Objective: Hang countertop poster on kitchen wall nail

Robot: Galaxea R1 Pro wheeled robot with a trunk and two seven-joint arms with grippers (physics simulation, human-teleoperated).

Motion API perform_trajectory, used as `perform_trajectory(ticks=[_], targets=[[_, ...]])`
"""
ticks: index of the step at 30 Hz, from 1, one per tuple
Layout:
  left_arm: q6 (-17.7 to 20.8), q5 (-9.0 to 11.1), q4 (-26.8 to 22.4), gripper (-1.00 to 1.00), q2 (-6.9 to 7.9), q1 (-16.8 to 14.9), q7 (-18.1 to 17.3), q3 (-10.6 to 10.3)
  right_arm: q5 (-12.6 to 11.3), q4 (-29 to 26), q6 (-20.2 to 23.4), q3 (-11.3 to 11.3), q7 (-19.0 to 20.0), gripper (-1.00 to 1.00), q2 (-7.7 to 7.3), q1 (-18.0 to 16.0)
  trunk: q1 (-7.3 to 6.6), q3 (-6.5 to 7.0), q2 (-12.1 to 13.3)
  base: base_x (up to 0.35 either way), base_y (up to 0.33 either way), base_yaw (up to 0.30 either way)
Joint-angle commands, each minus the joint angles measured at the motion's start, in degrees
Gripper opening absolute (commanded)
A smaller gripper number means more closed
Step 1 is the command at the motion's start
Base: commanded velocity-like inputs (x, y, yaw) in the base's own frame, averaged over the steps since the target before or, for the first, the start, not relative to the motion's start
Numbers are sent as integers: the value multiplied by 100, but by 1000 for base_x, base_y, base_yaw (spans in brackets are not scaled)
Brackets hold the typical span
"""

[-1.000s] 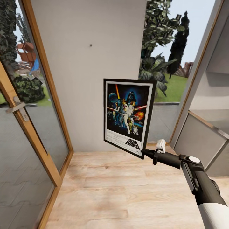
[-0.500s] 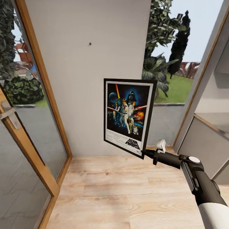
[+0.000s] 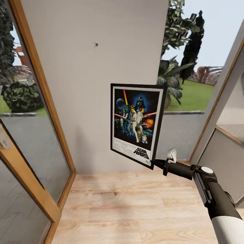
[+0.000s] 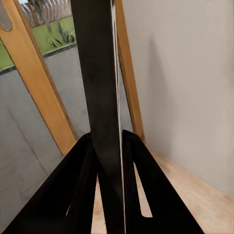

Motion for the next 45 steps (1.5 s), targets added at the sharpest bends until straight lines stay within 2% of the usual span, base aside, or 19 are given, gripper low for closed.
perform_trajectory(ticks=[1, 9, 12, 19, 23, 25, 28, 30, 33, 35, 37, 39, 40, 43, 44, 45], targets=[[-10, 1, -4, 100, -1, -1, -4, 1, -22, -2, 77, -6, 32, -100, -1, -5, 7, -11, -11, 319, 91, 0], [-10, 1, -4, 100, -1, -1, -4, 3, -22, -8, 61, -6, 62, -100, 0, -5, 7, -11, -11, 319, 92, 0], [-10, 3, -4, 100, -1, -1, -4, 8, -22, -10, 69, -4, 223, -100, -6, -5, 7, -11, -11, 299, 86, 0], [-21, 1, 24, 100, 0, -1, -27, 52, -22, -4, 67, -1, 239, -100, 1, -5, 7, -11, -11, 102, 29, 0], [-34, -5, 442, 100, 16, -1, -373, 63, -22, -49, 101, 92, 242, -100, 22, -10, 7, -11, -11, 13, 4, 0], [-46, -5, 818, 100, 30, -1, -562, 63, -22, -482, 549, 291, 237, -100, 44, -46, 7, -11, -11, 3, 1, 0], [-50, -5, 927, 100, 36, -1, -607, 66, -22, -807, 1063, 368, 231, -100, 110, -83, 7, -11, -11, 2, 0, 0], [-52, -5, 995, 100, 40, -1, -635, 71, -22, -1147, 1639, 424, 232, -100, 231, -328, 7, -11, -11, 0, 0, 0], [-51, -5, 1022, 100, 44, -1, -647, 73, -22, -1286, 2060, 539, 235, -100, 373, -634, 7, -11, -11, 0, 0, 0], [-51, -5, 1029, 100, 51, -1, -650, 74, -22, -1312, 2247, 662, 235, -100, 416, -795, 7, -11, -11, 0, 0, 0], [-47, -5, 1041, 100, 62, -1, -652, 74, -22, -1336, 2589, 848, 235, -100, 461, -1164, 7, -11, -11, 0, 0, 0], [-48, -5, 1045, 100, 66, -1, -654, 75, -20, -1341, 2850, 910, 234, -100, 477, -1433, 7, -11, -11, 0, 0, 0], [-49, -7, 1049, 100, 68, -1, -654, 75, -17, -1326, 3406, 961, 251, -100, 487, -2012, 7, -11, -11, 0, 0, 0], [-52, -10, 1050, 100, 69, -1, -654, 75, -15, -1189, 3579, 971, 337, -100, 475, -2373, 7, -11, -11, 0, 0, 0], [-50, -11, 1050, 100, 69, -1, -655, 75, -10, -911, 3659, 976, 555, -100, 459, -2768, 7, -11, -11, 0, 0, 0], [-51, -12, 1050, 100, 69, -1, -655, 73, -9, -847, 3667, 977, 589, -100, 455, -2829, 7, -11, -11, 0, 0, 0]])
